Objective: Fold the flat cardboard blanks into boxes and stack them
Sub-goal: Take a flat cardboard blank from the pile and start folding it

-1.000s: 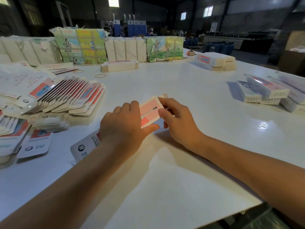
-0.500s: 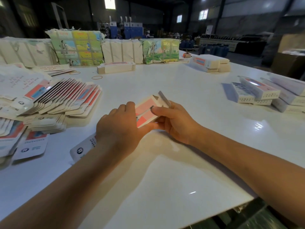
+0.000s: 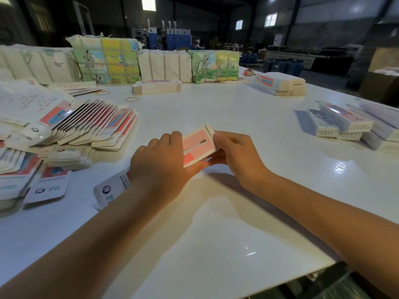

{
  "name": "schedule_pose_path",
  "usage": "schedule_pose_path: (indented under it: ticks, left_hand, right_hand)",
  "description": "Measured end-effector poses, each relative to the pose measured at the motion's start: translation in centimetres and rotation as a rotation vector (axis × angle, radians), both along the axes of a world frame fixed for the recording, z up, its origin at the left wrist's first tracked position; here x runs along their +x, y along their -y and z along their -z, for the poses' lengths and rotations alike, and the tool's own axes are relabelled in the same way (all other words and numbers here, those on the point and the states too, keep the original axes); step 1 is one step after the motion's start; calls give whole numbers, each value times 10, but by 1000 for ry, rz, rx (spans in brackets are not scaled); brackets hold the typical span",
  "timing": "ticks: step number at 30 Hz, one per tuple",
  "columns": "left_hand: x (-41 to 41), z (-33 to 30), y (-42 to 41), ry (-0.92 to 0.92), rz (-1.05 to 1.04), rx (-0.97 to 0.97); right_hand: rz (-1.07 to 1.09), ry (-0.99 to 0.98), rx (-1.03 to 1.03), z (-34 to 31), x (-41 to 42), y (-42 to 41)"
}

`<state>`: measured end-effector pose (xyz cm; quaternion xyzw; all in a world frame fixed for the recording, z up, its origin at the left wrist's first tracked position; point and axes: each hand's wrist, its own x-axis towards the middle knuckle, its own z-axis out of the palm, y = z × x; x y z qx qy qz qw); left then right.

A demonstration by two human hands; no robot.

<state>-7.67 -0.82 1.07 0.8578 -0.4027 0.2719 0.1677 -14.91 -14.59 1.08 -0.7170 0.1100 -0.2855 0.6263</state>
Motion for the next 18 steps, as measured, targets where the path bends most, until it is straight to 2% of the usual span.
schedule_pose_path:
  ticks: [4,15,18]
  left_hand:
    - [-1,0,-2,-4,48,-1]
    - [-3,0,-4,101,41,12]
    - [-3,0,-3,119,24,20]
  right_hand:
    - [58,42,-83,2,1,3]
    - [133,4,-260,2,-4,-1]
    - [139,-19,-362,1,-6,-5]
